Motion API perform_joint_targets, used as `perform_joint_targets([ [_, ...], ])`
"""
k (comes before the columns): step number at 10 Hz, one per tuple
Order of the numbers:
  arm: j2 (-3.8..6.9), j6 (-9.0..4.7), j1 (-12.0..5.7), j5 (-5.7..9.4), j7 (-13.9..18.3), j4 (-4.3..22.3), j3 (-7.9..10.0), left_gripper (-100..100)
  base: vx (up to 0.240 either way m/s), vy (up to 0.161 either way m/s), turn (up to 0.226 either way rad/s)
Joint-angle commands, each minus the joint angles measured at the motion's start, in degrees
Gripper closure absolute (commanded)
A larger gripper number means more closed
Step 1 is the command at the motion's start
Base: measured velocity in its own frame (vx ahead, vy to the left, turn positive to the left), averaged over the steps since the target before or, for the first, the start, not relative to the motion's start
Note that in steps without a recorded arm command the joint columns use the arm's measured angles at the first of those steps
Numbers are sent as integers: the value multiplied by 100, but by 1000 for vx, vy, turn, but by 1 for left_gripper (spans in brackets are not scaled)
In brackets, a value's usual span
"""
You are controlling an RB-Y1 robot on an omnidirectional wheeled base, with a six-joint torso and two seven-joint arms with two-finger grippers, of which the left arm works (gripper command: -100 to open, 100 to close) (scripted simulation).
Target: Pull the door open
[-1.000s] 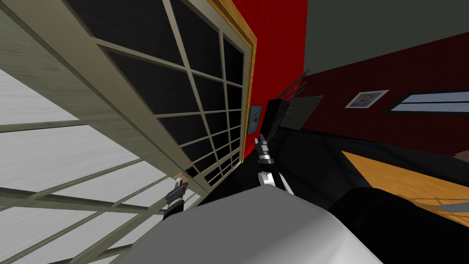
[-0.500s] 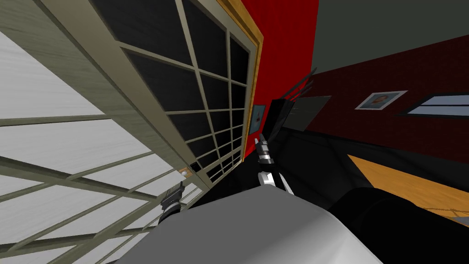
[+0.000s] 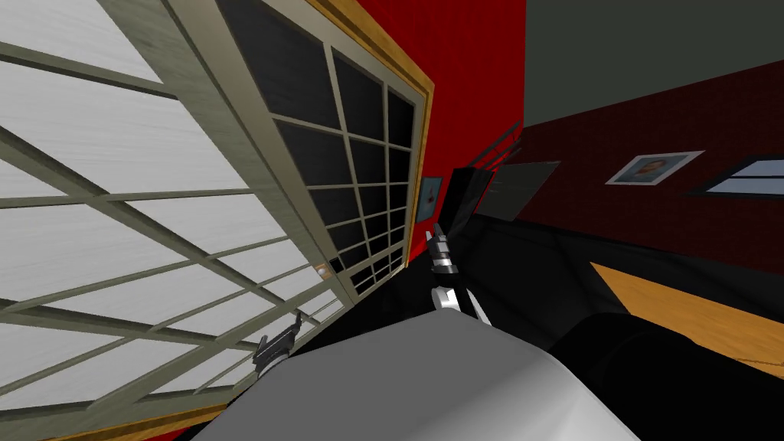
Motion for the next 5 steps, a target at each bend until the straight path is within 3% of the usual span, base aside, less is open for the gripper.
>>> perform_joint_targets([
  [1,20,13,144,15,-6,2,54,-100,-184,-54,106],
  [5,119,33,383,46,-2,66,159,-100,-188,-31,83],
])
